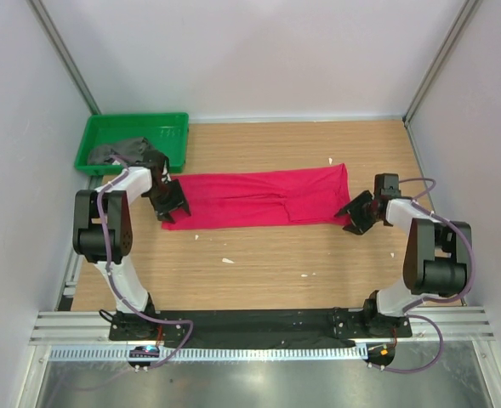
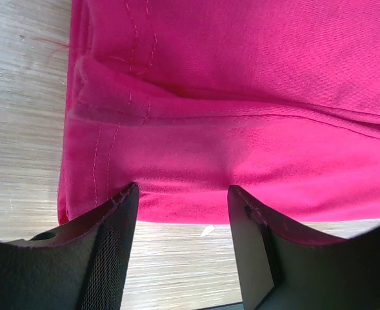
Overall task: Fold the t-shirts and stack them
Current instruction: Fold the tshirt
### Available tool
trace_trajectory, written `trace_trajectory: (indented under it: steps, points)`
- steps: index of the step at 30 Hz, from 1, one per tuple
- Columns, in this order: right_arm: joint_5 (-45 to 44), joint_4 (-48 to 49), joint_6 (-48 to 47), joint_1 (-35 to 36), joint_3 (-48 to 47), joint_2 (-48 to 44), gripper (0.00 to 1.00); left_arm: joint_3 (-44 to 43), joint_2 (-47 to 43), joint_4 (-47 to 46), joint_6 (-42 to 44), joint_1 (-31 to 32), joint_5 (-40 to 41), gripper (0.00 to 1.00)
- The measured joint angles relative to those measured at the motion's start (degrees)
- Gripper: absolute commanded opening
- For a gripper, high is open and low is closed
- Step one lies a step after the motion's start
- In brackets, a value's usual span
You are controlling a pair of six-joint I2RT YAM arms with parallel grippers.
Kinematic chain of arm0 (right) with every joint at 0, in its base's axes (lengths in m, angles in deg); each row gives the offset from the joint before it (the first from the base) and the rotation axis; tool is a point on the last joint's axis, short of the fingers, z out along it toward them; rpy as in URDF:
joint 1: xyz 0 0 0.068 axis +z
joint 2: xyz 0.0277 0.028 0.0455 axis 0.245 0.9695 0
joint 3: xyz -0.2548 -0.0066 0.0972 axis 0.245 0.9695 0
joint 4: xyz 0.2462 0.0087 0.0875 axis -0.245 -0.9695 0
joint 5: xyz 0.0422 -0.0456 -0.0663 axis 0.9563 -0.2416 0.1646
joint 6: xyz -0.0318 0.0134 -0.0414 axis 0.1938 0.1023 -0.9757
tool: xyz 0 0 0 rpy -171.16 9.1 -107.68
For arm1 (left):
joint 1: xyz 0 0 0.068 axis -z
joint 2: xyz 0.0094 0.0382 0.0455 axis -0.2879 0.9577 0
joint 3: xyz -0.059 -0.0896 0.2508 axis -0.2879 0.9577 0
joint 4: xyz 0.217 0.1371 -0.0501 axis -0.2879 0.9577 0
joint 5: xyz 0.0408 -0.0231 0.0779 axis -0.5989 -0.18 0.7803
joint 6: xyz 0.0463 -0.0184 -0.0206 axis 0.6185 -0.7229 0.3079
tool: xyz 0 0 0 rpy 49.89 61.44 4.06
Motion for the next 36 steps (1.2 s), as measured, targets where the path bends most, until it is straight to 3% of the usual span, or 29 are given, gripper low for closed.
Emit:
trace_trajectory:
  steps: [8, 13, 17, 22, 27, 29, 36]
  points:
    - [-1.7, 3.5, -1.0, 0.0, -7.3, 7.9, 0.55, 1.7, -0.9, -0.4, -3.1, 0.7, 0.5, 0.61]
    - [-4.4, 2.9, -5.2, 0.1, -17.2, 15.5, 0.55, 6.4, -4.1, -0.6, -6.2, 4.5, -0.3, 0.61]
    - [-5.7, 1.7, -9.7, 0.1, -29.1, 24.1, 0.55, 10.3, -6.5, -0.3, -9.2, 9.9, -2.4, 0.61]
    - [-6.3, -1.9, -14.9, 0.3, -44.5, 34.2, 0.57, 11.8, -7.0, 0.0, -13.9, 25.0, -6.9, 0.61]
    - [-12.0, -7.7, -19.1, 1.4, -55.7, 39.4, 0.69, 6.5, -2.7, -0.8, -16.4, 42.4, -10.9, 0.64]
    - [-15.9, -11.0, -20.0, 2.2, -57.8, 39.3, 0.99, 4.5, -2.6, -0.6, -16.6, 47.4, -11.7, 0.67]
    - [-28.6, -20.0, -23.5, 8.3, -58.9, 32.2, 1.0, 2.6, -15.5, 1.6, -16.2, 46.8, -9.8, 0.73]
